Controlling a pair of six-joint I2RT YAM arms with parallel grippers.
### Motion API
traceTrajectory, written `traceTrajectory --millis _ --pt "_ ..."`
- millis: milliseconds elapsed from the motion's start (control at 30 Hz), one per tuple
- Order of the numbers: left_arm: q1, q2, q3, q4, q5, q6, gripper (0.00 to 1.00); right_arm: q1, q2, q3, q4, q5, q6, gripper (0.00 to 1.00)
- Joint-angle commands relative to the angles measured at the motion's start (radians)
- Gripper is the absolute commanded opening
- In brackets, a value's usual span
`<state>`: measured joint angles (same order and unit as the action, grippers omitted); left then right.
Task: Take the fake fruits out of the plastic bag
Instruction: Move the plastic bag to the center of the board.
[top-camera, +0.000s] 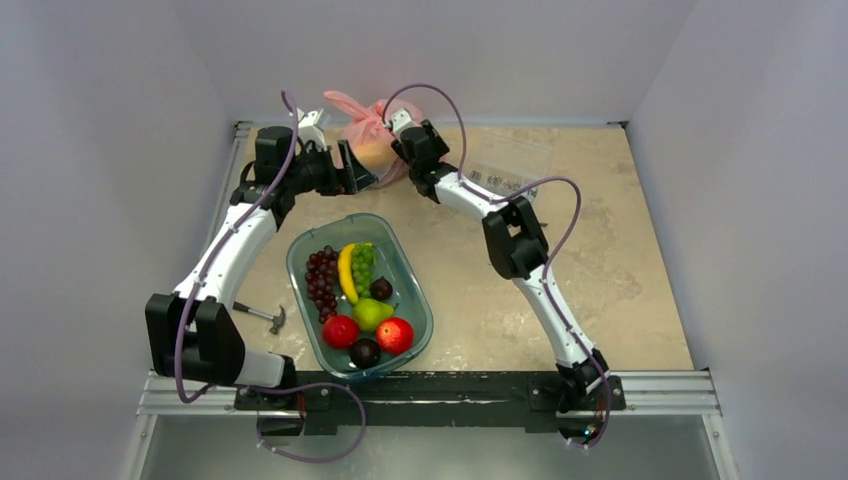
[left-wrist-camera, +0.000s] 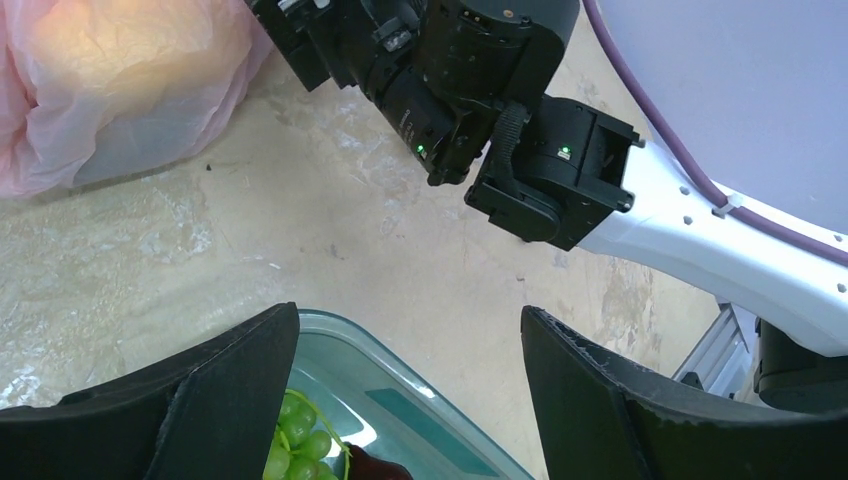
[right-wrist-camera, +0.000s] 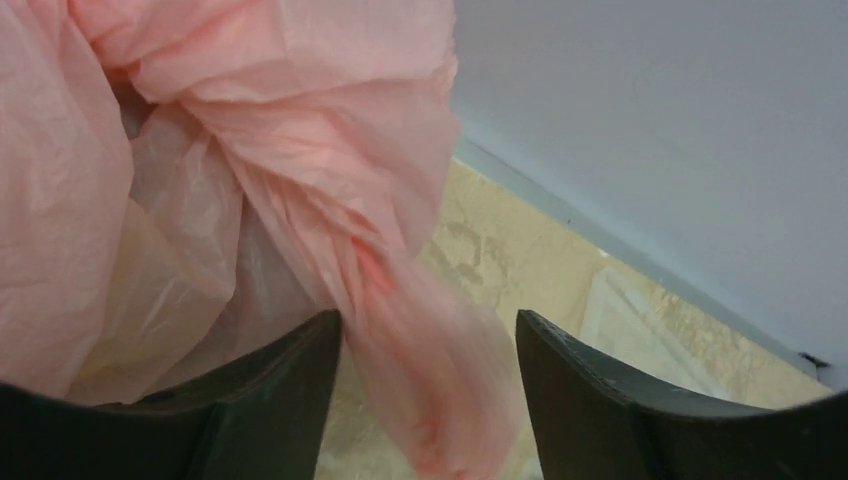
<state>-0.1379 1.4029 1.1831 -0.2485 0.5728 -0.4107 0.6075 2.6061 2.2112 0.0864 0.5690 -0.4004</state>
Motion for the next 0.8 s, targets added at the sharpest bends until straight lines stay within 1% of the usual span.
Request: traceTrajectory --millis 0,33,67,100,133,167,233,367,467,633,700,767 --pt "-0.003 0.008 0.045 0.034 0.016 -0.015 0.81 0.001 -0.031 0.068 -0.021 -0.02 0.003 0.5" --pt "-0.003 0.01 0.046 0.033 0.015 -0.016 0.81 0.003 -0.041 0.064 -0.039 -0.041 0.019 0.4" --pt "-0.003 0.011 0.046 0.031 0.013 -0.015 0.81 0.006 -0.059 0.057 -0.051 -0.057 0.04 0.28" --pt "-0.002 0.013 0.047 0.028 0.011 -0.014 0.8 0.011 -0.081 0.037 -0.061 -0.073 0.065 0.13" --pt "-0.002 0.015 0.049 0.024 0.006 -0.012 0.8 0.015 -0.109 0.011 -0.063 -0.096 0.092 0.03" --pt "-0.002 0.017 0.052 0.017 0.002 -0.009 0.8 0.02 -0.145 -0.027 -0.06 -0.126 0.12 0.0" --pt "-0.002 0.027 0.061 0.002 0.002 -0.005 0.8 0.029 -0.219 -0.104 -0.056 -0.177 0.18 0.0" --pt "-0.002 0.051 0.076 -0.027 -0.006 0.006 0.79 0.036 -0.379 -0.261 -0.084 -0.223 0.341 0.0" --pt "-0.002 0.076 0.096 -0.056 -0.005 0.009 0.78 0.037 -0.498 -0.423 -0.084 -0.291 0.471 0.0" --pt "-0.003 0.115 0.111 -0.067 0.025 0.001 0.78 0.037 -0.689 -0.699 -0.026 -0.495 0.662 0.0" --pt "-0.007 0.122 0.113 -0.072 0.023 0.004 0.78 0.036 -0.752 -0.789 -0.001 -0.593 0.723 0.0" --pt "-0.016 0.126 0.117 -0.081 0.014 0.015 0.78 0.037 -0.811 -0.866 0.011 -0.644 0.77 0.0"
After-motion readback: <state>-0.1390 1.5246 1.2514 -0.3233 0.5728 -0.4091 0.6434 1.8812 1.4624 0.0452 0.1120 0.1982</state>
